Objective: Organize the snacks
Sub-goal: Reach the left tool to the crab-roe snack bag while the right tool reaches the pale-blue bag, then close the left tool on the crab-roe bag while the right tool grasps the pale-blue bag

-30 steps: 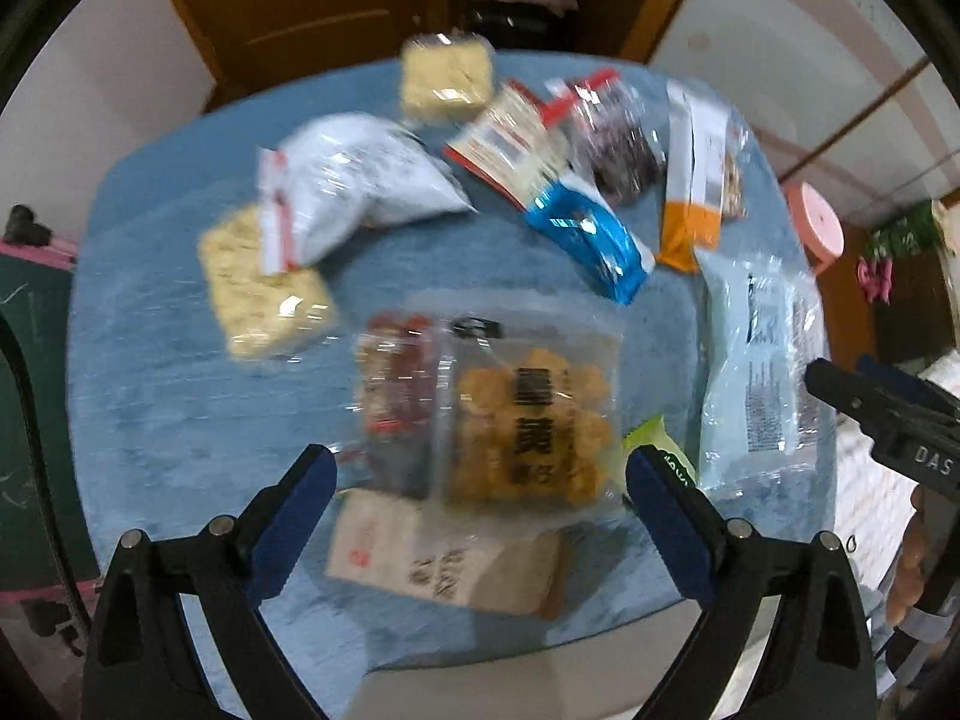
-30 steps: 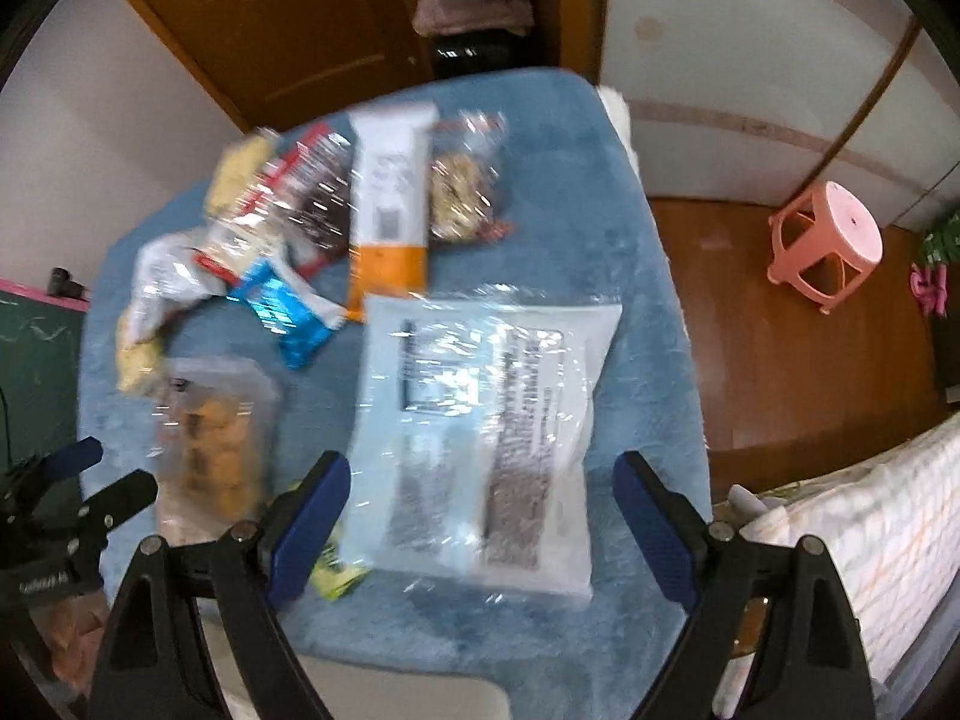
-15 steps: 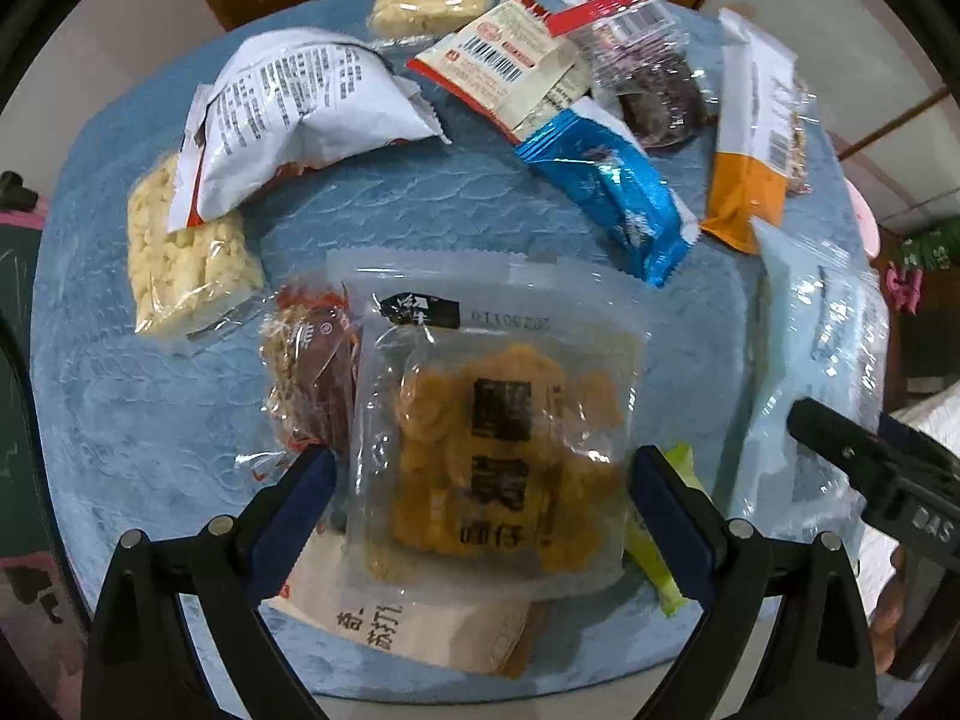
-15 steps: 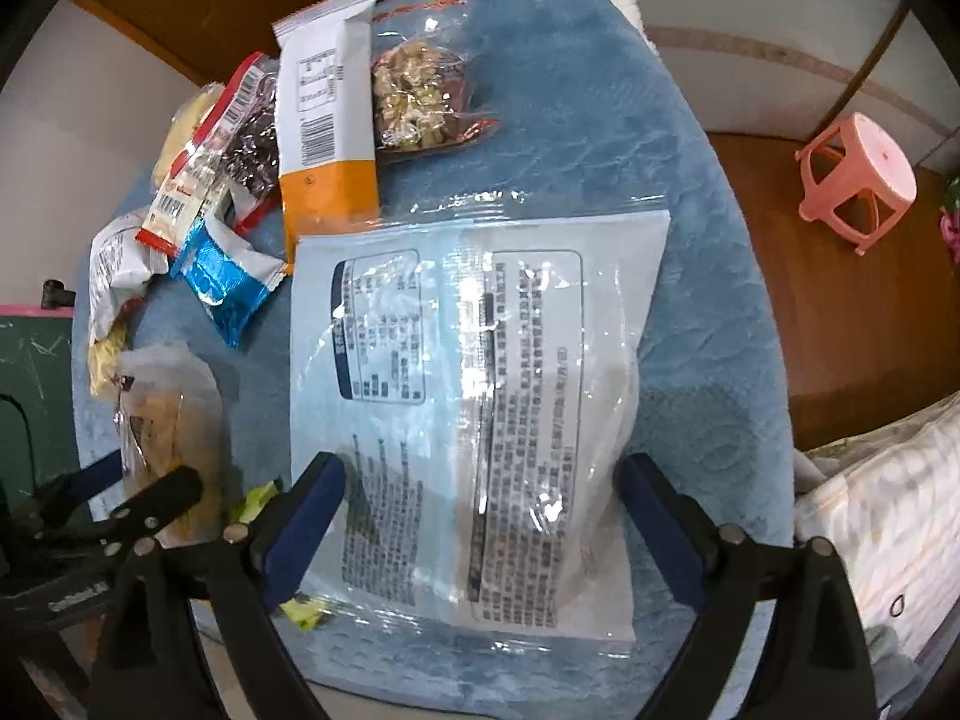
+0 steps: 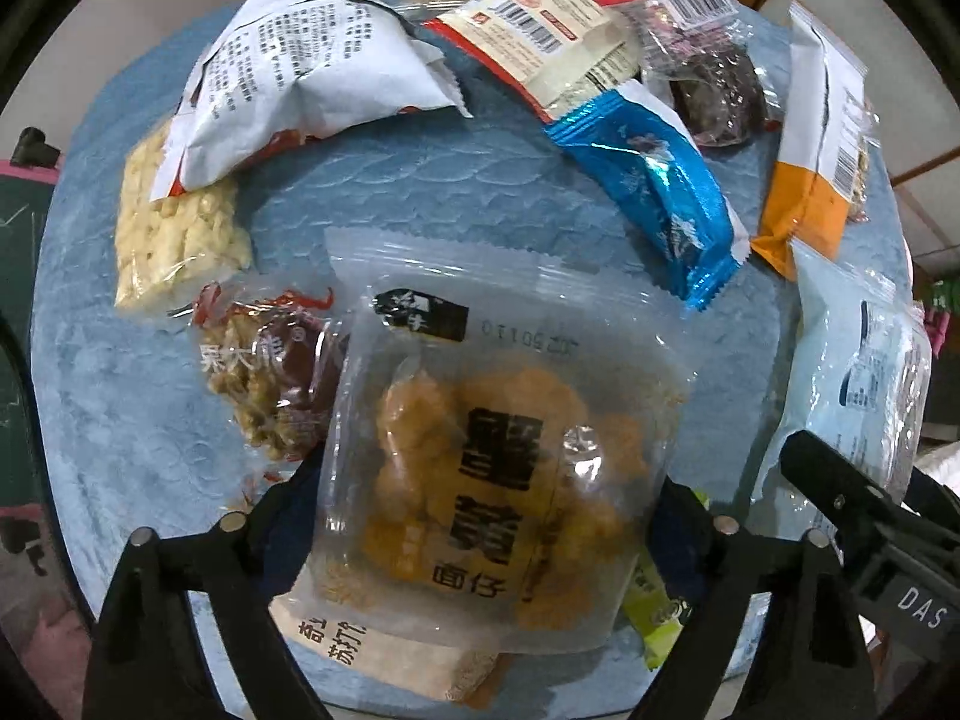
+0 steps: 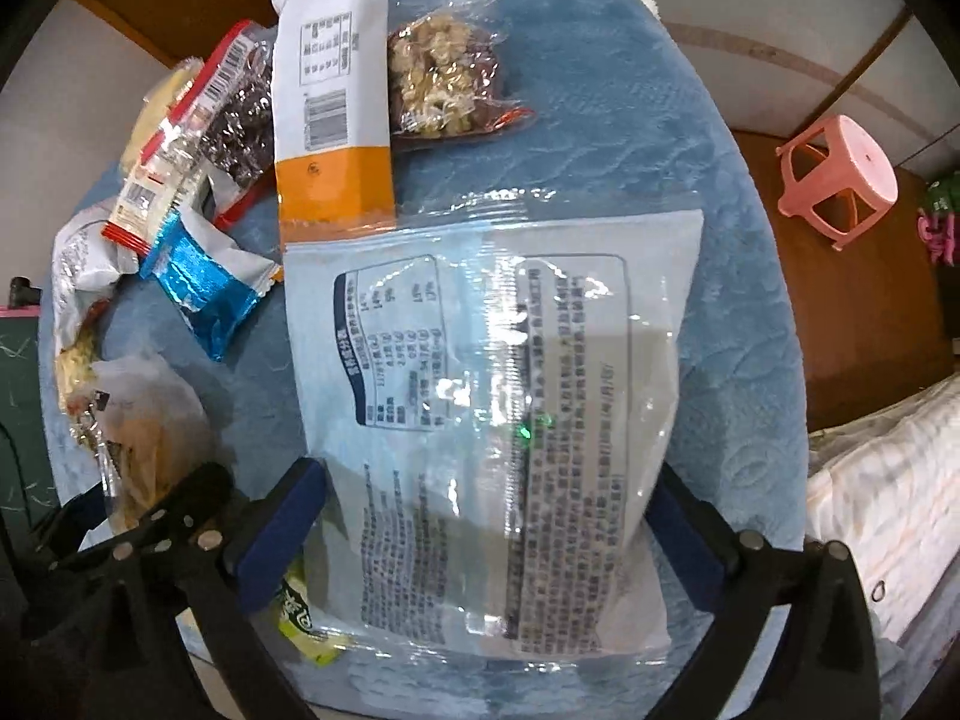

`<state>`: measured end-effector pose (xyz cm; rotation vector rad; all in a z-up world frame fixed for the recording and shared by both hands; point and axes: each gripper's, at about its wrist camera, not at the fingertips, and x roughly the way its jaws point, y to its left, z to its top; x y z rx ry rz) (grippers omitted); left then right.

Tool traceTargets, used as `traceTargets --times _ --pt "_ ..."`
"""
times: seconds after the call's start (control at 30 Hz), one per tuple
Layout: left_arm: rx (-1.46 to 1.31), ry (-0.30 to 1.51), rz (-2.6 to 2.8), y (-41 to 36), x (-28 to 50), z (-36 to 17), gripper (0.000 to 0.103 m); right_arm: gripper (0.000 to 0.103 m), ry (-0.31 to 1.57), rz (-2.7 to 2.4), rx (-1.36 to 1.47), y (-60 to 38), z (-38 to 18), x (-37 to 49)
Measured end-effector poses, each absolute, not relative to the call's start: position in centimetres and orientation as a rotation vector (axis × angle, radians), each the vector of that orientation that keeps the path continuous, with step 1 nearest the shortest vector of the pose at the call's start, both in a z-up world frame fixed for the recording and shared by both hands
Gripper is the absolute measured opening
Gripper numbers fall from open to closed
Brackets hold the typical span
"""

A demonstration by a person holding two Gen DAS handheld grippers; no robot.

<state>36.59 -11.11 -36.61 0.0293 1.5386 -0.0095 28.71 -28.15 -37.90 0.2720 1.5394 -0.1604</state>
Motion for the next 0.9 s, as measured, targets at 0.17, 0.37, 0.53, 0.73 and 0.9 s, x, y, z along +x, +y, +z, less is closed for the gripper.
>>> traceTargets --times 0.17,0.37,0.53,0.73,0.9 --pt "0.008 1.532 -0.002 -10.4 37.2 -37.4 0.088 0.103 1.545 -0.178 0.272 -27.8 -38.1 29.3" --pt "0.025 1.503 -0.041 -8.7 35.9 -36.3 0.075 0.099 1.519 -0.168 0.195 -27.1 -37.9 29.2" --pt "0.024 1.498 -0.085 -7.8 34.5 -35.1 0.066 0.091 1.491 -0.13 0.15 -25.5 -36.9 28.4" --pt "0.021 1.459 -0.121 -7.6 33.5 -32.1 0.066 0.09 1.426 -0.094 0.231 -26.8 -35.1 26.9" --pt "0.007 1.397 -0.152 -7.1 32.5 -28.4 0.066 0.09 1.347 -0.071 0.232 -27.2 -31.5 25.5"
